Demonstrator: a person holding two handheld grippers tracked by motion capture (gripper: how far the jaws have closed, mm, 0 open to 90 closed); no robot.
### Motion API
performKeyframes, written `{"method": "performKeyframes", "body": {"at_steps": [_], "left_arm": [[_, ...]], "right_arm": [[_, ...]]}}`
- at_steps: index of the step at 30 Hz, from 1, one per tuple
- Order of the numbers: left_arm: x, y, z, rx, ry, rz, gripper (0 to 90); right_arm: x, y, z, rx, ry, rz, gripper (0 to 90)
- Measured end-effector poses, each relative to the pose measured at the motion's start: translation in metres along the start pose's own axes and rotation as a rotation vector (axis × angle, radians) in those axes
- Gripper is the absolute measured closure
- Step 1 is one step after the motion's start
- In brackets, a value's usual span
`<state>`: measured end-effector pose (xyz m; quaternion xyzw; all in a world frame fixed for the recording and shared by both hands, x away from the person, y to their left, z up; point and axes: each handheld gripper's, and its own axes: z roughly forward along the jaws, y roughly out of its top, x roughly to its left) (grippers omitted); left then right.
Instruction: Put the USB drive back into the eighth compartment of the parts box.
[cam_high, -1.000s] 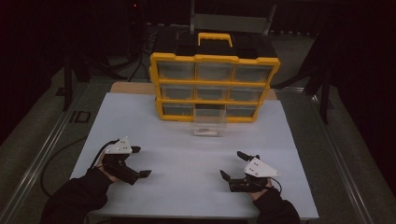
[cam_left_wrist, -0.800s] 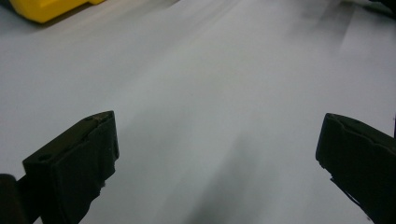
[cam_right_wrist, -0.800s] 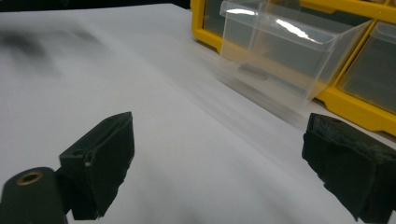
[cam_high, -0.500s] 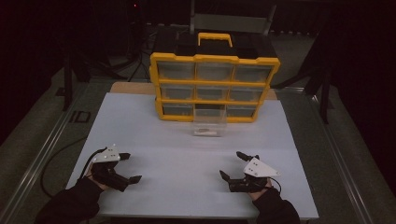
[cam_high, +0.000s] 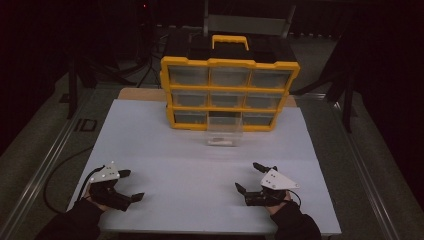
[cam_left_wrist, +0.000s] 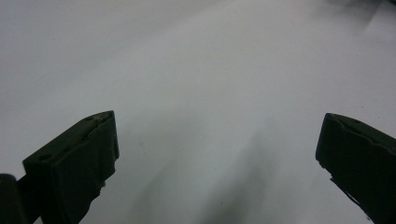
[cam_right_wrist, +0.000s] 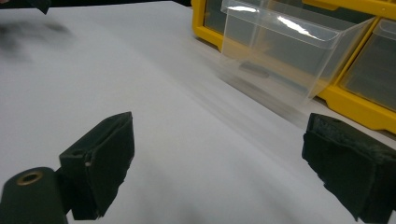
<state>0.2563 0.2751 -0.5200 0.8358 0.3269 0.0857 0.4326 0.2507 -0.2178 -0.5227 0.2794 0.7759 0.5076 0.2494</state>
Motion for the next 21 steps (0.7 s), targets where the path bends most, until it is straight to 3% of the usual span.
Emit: {"method": "performKeyframes", "body": {"at_steps": [7,21], "left_arm": [[0.0022,-0.0063,-0.0026,-0.011,0.033,-0.004,0.4],[0.001,-0.0065,0.0002,-0.006,0.019,0.005,0.4]], "right_arm": [[-0.0005,0.0,0.0002,0.003,-0.001,-0.006,9.4],[0.0,-0.0003,0.0009,0.007,0.0,-0.01,9.4]]}}
